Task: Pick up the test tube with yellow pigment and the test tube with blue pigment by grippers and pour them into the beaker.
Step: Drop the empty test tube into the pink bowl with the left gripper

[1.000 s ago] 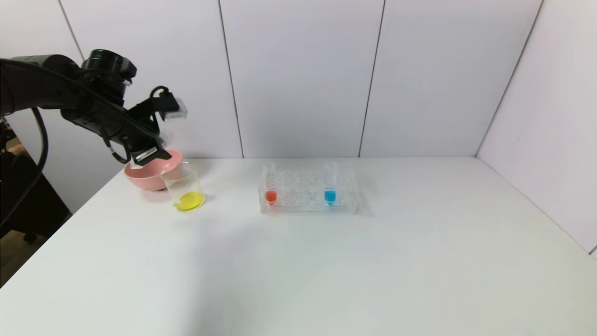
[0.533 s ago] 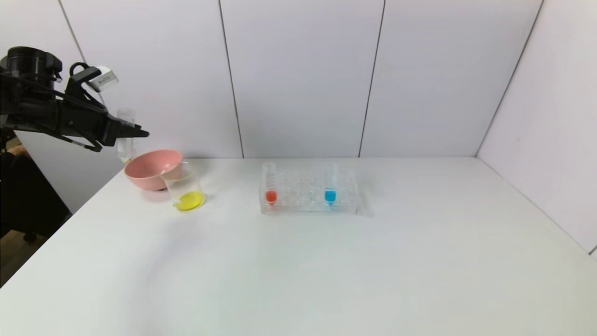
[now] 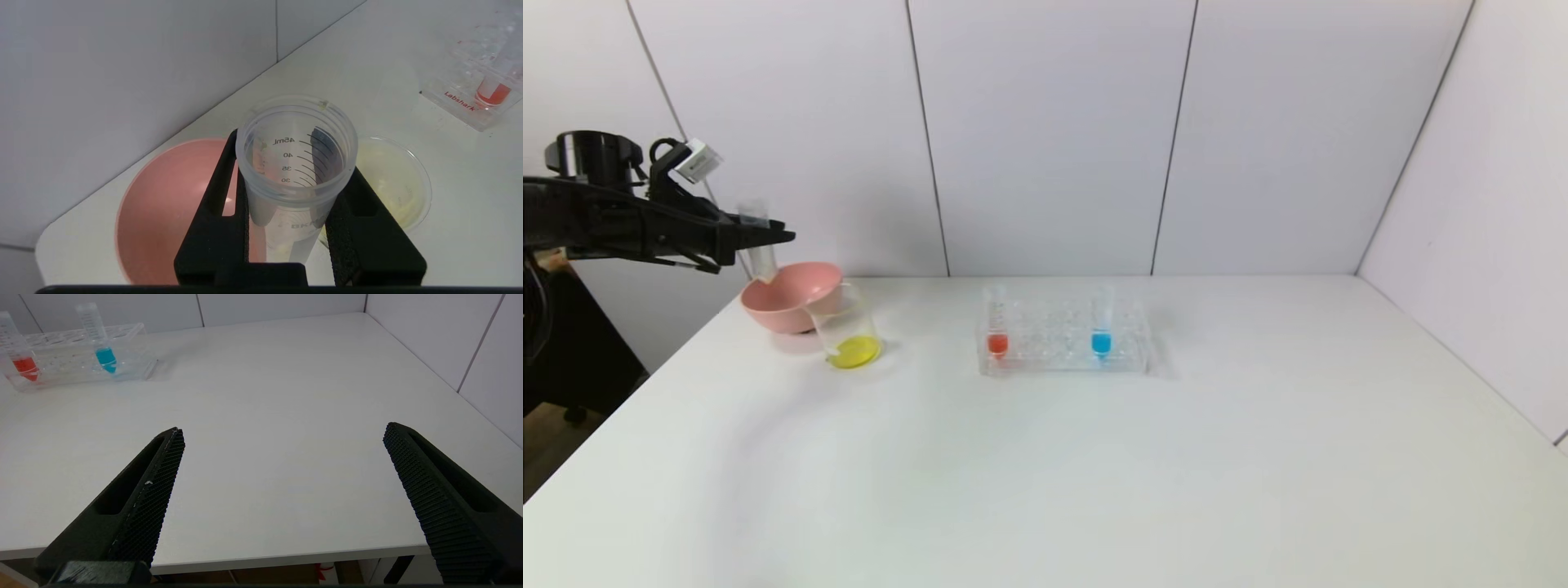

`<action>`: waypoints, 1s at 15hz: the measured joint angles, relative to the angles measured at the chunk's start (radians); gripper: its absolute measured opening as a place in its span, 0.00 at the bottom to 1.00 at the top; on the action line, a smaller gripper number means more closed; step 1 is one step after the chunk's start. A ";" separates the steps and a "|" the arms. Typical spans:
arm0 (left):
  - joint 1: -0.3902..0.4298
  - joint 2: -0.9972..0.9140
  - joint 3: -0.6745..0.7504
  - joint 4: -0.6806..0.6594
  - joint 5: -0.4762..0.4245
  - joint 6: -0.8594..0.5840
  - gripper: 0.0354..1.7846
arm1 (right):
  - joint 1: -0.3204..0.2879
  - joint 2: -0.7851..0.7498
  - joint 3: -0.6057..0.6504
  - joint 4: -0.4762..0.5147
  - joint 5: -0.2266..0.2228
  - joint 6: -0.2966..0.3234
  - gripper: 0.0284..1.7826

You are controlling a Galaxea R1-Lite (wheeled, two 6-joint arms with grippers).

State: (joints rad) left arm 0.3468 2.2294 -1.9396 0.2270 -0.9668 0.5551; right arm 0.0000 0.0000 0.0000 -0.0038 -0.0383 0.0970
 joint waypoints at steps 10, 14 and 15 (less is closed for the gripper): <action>-0.011 0.179 -0.056 -0.072 0.030 -0.037 0.33 | 0.000 0.000 0.000 0.000 0.000 0.000 1.00; -0.008 0.188 -0.056 -0.072 0.031 -0.034 0.63 | 0.000 0.000 0.000 0.000 0.000 0.000 1.00; -0.009 0.187 -0.056 -0.072 0.031 -0.028 0.73 | 0.000 0.000 0.000 0.000 0.000 0.000 1.00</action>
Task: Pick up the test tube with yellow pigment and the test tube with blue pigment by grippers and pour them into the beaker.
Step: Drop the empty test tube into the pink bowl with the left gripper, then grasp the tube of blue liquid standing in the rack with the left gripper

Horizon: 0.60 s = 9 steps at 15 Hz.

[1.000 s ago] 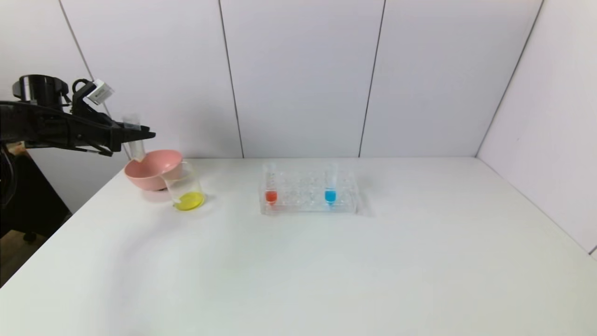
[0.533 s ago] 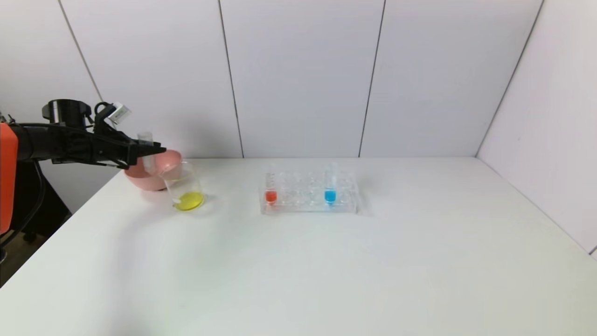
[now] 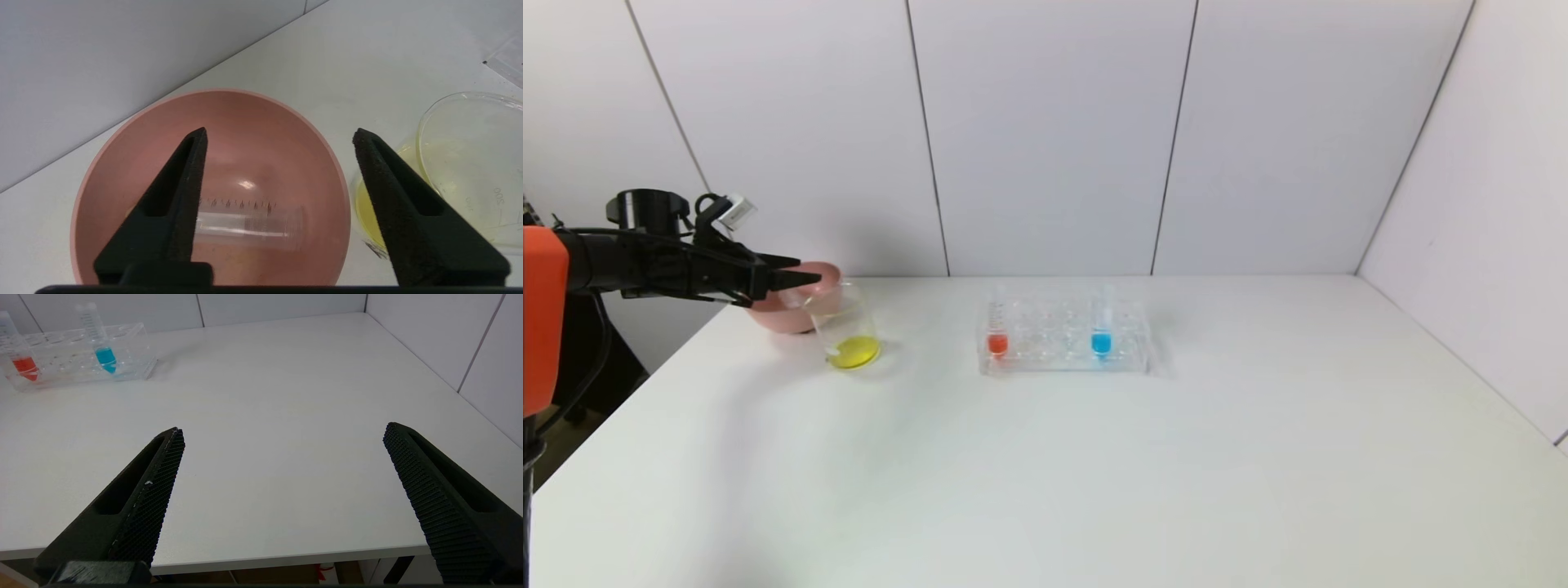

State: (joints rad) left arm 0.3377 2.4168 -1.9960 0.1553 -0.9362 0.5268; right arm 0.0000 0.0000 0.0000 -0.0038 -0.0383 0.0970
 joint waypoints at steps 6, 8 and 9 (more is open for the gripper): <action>0.007 -0.072 0.017 0.009 -0.012 0.026 1.00 | 0.000 0.000 0.000 0.000 0.000 0.000 1.00; 0.005 -0.147 0.048 0.013 -0.013 0.031 1.00 | 0.000 0.000 0.000 0.000 0.000 0.000 1.00; -0.001 -0.190 0.074 0.014 -0.013 0.033 1.00 | 0.000 0.000 0.000 0.000 0.000 0.000 1.00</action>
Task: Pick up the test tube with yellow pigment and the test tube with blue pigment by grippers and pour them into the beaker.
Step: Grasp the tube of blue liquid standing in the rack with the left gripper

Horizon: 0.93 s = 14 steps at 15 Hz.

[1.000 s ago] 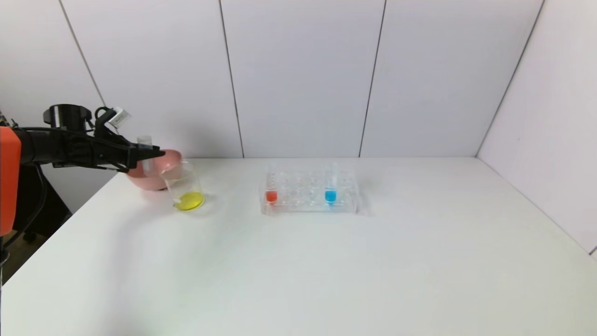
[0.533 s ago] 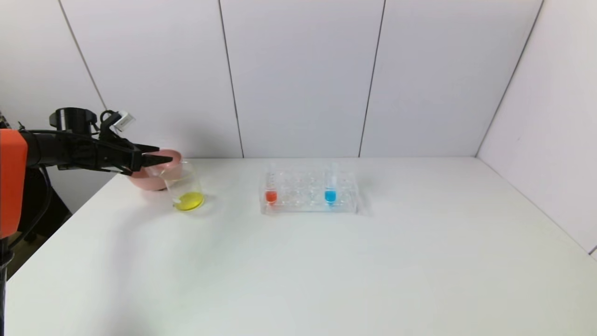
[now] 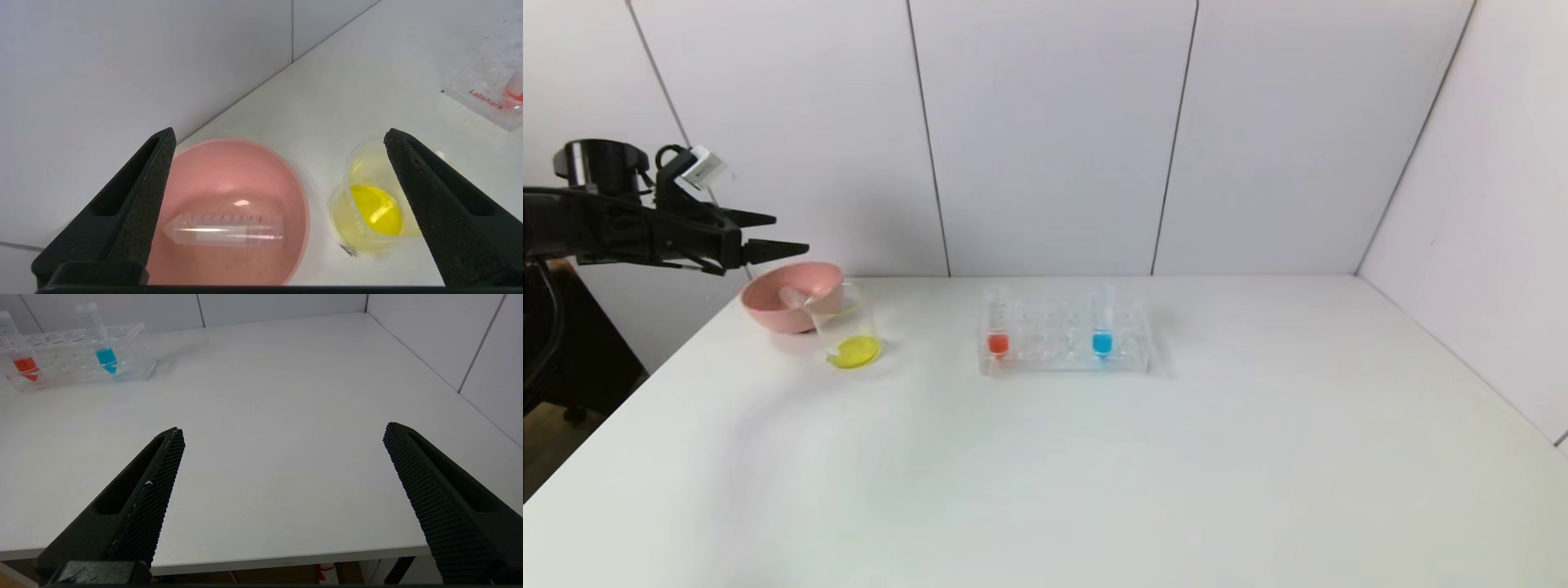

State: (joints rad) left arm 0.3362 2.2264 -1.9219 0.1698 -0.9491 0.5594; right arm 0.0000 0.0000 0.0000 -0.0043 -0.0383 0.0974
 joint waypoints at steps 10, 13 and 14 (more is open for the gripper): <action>-0.243 -0.553 0.417 -0.027 0.032 -0.411 1.00 | 0.000 0.000 0.000 0.000 0.000 0.000 1.00; -0.381 -0.653 0.458 -0.097 0.175 -0.697 1.00 | 0.000 0.000 0.000 0.000 0.000 0.000 1.00; -0.430 -0.676 0.466 -0.126 0.242 -0.786 1.00 | 0.000 0.000 0.000 0.000 0.000 0.000 1.00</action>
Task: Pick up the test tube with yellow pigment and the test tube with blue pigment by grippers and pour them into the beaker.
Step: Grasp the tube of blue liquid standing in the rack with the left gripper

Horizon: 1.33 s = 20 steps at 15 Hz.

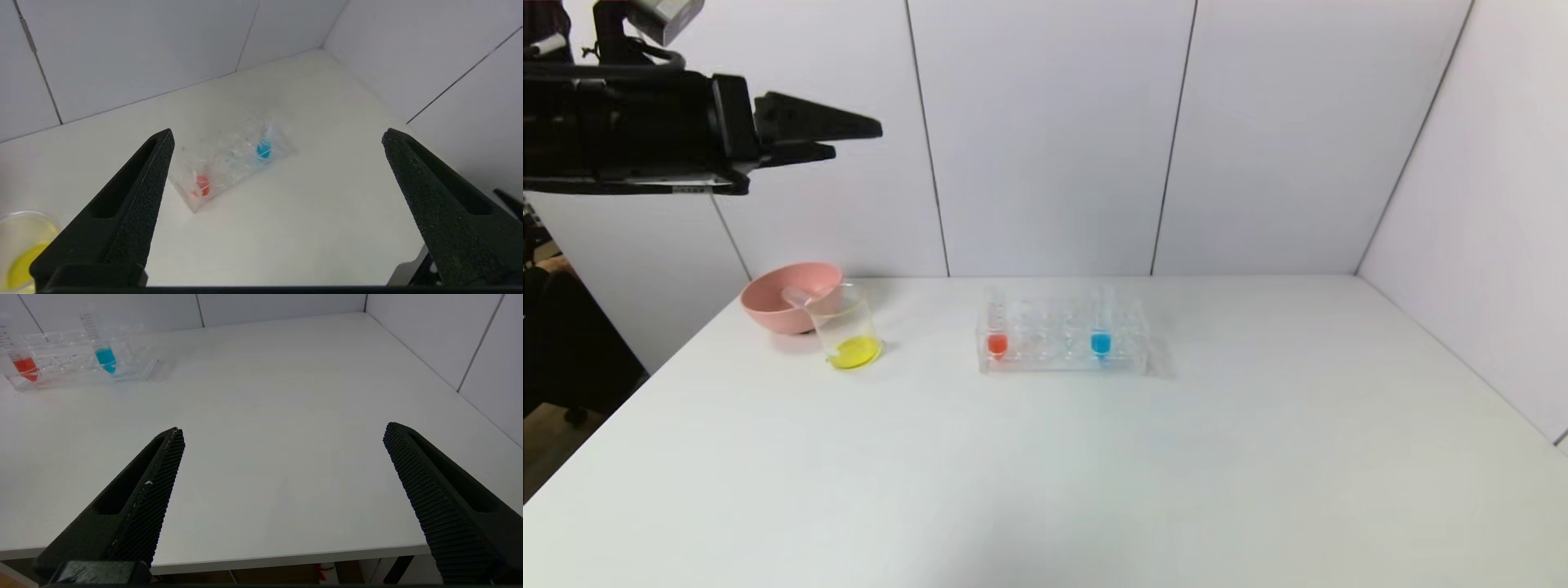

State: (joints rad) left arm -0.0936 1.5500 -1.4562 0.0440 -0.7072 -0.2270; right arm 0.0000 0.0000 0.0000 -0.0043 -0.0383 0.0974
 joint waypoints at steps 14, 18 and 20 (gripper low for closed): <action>-0.656 0.102 0.170 -0.211 0.977 0.004 1.00 | 0.000 0.000 0.000 0.000 0.000 0.000 1.00; -0.683 0.285 0.155 -0.330 1.056 0.018 1.00 | 0.000 0.000 0.000 0.000 0.000 0.000 1.00; -0.699 0.371 0.136 -0.381 1.096 0.020 1.00 | 0.000 0.000 0.000 0.000 0.000 0.000 1.00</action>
State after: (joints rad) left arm -0.7921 1.9213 -1.3200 -0.3372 0.3891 -0.2068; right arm 0.0000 0.0000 0.0000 -0.0038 -0.0383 0.0974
